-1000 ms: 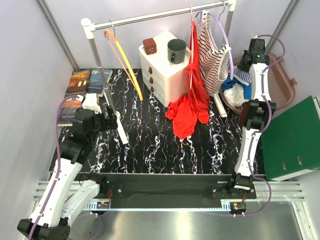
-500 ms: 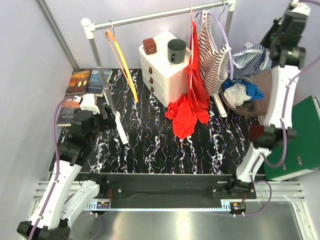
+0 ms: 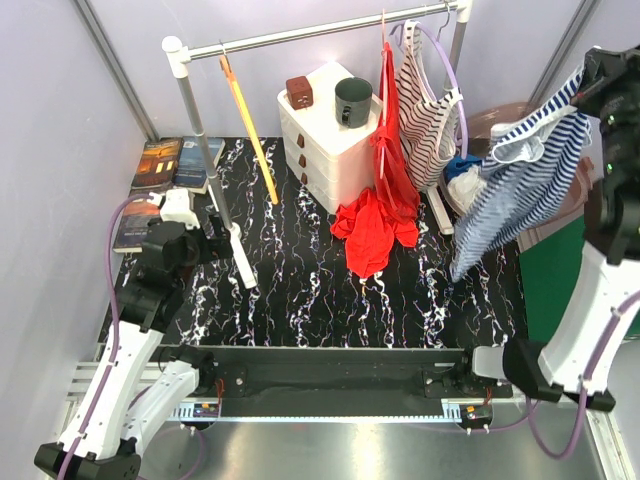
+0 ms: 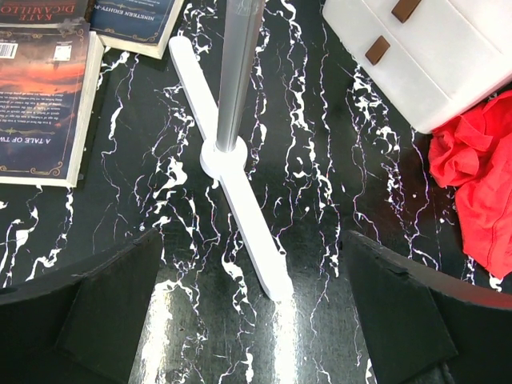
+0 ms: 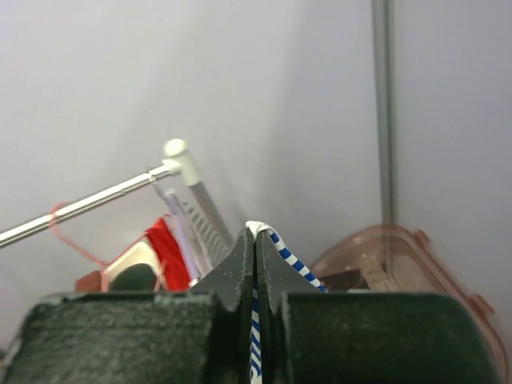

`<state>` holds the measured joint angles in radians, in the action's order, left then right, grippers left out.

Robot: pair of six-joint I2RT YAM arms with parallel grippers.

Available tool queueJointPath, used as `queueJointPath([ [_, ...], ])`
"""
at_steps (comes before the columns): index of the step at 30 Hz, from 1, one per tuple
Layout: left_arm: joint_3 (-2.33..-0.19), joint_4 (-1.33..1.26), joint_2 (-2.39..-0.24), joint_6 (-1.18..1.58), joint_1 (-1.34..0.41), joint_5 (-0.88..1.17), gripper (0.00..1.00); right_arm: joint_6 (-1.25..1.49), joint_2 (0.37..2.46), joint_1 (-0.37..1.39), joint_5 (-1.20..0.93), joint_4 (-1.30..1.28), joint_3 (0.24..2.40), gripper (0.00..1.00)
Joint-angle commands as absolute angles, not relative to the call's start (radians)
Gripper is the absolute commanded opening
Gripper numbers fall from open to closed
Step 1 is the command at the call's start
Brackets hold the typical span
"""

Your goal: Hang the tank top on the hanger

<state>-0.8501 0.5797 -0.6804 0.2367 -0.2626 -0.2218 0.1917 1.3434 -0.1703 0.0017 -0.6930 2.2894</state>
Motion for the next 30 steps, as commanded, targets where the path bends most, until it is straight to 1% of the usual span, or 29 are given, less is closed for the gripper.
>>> queueJointPath([
  [1, -0.844, 0.532, -0.669, 0.244, -0.258, -0.233, 0.99, 0.247, 1.273, -0.172, -0.188, -0.607, 2.325, 0.0],
  [2, -0.844, 0.531, -0.666, 0.244, -0.259, -0.238, 0.99, 0.267, 1.27, -0.172, -0.293, -0.606, 2.339, 0.0],
  [4, -0.842, 0.531, -0.661, 0.242, -0.258, -0.242, 0.99, 0.343, 1.281, -0.172, -0.415, -0.597, 2.393, 0.0],
  [5, -0.841, 0.531, -0.657, 0.242, -0.259, -0.245, 0.99, 0.377, 1.296, -0.172, -0.549, -0.586, 2.407, 0.0],
  [6, -0.841, 0.531, -0.654, 0.244, -0.258, -0.247, 0.99, 0.462, 1.301, -0.172, -0.624, -0.566, 2.413, 0.0],
  [7, -0.841, 0.531, -0.65, 0.244, -0.258, -0.248, 0.99, 0.513, 1.307, -0.172, -0.691, -0.495, 2.404, 0.0],
  [8, -0.839, 0.529, -0.646, 0.242, -0.259, -0.25, 0.99, 0.564, 1.301, -0.172, -0.803, -0.445, 2.386, 0.0],
  [9, -0.838, 0.528, -0.644, 0.244, -0.258, -0.249, 0.99, 0.663, 1.292, -0.172, -0.845, -0.322, 2.315, 0.0],
  [10, -0.838, 0.528, -0.643, 0.242, -0.258, -0.247, 0.99, 0.696, 1.276, -0.17, -0.865, -0.27, 2.275, 0.0],
  [11, -0.836, 0.526, -0.641, 0.242, -0.258, -0.244, 0.99, 0.718, 1.232, -0.17, -0.847, -0.227, 2.232, 0.0],
  [12, -0.836, 0.523, -0.641, 0.242, -0.259, -0.239, 0.99, 0.742, 1.209, -0.17, -0.832, -0.188, 2.145, 0.0],
  [13, -0.838, 0.52, -0.638, 0.242, -0.258, -0.235, 0.99, 0.75, 1.189, -0.17, -0.819, -0.126, 2.114, 0.0],
  [15, -0.839, 0.511, -0.638, 0.239, -0.258, -0.218, 0.99, 0.8, 1.173, -0.172, -0.839, -0.076, 2.088, 0.0],
  [17, -0.839, 0.499, -0.63, 0.232, -0.258, -0.181, 0.99, 0.874, 1.209, -0.169, -0.937, -0.013, 2.091, 0.0],
  [18, -0.839, 0.482, -0.626, 0.233, -0.259, -0.167, 0.99, 0.935, 1.222, -0.17, -0.96, 0.047, 2.092, 0.0],
  [19, -0.841, 0.473, -0.621, 0.236, -0.259, -0.155, 0.99, 0.948, 1.232, -0.17, -0.974, 0.052, 2.094, 0.0],
  [23, -0.862, 0.446, -0.629, 0.268, -0.258, -0.11, 0.99, 0.902, 1.272, -0.155, -0.994, -0.03, 2.117, 0.0],
  [25, -0.87, 0.448, -0.646, 0.272, -0.259, -0.112, 0.99, 0.858, 1.295, -0.097, -0.999, -0.086, 2.144, 0.0],
  [26, -0.874, 0.449, -0.652, 0.272, -0.259, -0.113, 0.99, 0.816, 1.333, -0.062, -0.973, -0.141, 2.199, 0.0],
  [27, -0.876, 0.449, -0.656, 0.273, -0.258, -0.115, 0.99, 0.692, 1.357, 0.053, -0.948, -0.293, 2.238, 0.0],
  [29, -0.874, 0.449, -0.66, 0.276, -0.259, -0.117, 0.98, 0.589, 1.429, 0.162, -0.893, -0.42, 2.339, 0.0],
  [30, -0.873, 0.449, -0.658, 0.276, -0.261, -0.118, 0.98, 0.534, 1.448, 0.205, -0.885, -0.473, 2.35, 0.0],
])
